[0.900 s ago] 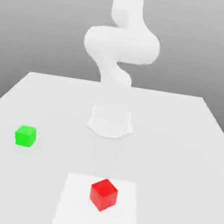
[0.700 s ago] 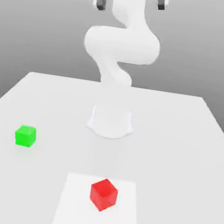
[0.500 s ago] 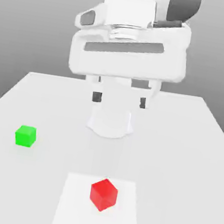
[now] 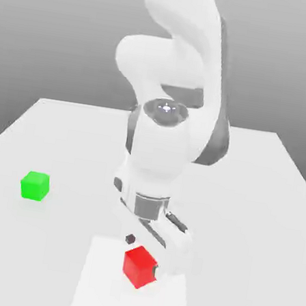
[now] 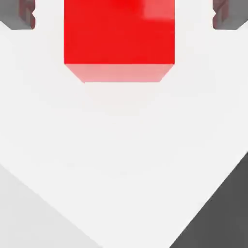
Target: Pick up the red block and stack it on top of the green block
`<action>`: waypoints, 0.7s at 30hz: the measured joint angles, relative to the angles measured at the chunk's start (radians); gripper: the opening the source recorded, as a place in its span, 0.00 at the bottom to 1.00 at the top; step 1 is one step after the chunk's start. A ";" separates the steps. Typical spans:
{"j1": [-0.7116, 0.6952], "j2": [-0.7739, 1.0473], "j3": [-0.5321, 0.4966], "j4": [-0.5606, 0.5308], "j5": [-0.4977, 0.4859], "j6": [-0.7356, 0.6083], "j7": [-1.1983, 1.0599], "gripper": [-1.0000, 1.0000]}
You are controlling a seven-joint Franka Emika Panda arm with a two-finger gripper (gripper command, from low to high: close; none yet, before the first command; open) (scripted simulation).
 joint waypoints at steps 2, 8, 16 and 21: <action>0.000 0.000 0.000 0.000 0.000 0.001 0.000 0.00; -0.006 -0.029 0.009 -0.004 0.007 -0.023 -0.006 0.00; -0.140 -0.279 -0.021 -0.059 0.056 -0.214 -0.116 0.00; -0.312 -0.390 -0.152 -0.118 -0.008 -0.260 -0.236 0.00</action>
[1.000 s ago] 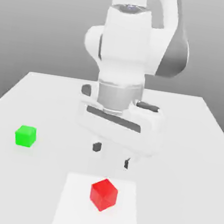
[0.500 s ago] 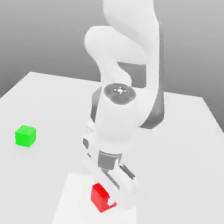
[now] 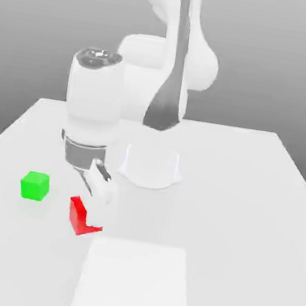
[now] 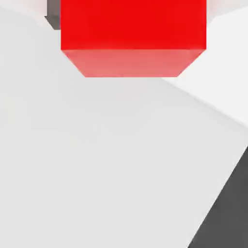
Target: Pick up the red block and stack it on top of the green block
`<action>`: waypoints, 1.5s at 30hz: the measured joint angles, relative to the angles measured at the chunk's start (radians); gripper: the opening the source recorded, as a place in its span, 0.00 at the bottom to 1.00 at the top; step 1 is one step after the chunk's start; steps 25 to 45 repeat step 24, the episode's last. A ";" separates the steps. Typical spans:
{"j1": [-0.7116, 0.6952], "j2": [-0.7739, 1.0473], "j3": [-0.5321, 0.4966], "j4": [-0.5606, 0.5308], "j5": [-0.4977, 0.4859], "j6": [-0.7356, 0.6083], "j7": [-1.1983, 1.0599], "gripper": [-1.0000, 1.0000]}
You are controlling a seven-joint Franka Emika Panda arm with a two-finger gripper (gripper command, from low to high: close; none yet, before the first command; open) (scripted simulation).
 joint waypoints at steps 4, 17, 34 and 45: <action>-0.142 -0.079 -0.125 -0.050 -0.060 -0.028 -0.092 0.00; -0.197 -0.005 -0.371 -0.114 0.105 0.078 -0.389 0.00; -0.171 0.134 -0.382 -0.115 0.160 0.232 -0.426 1.00; -0.171 0.134 -0.382 -0.115 0.160 0.232 -0.426 1.00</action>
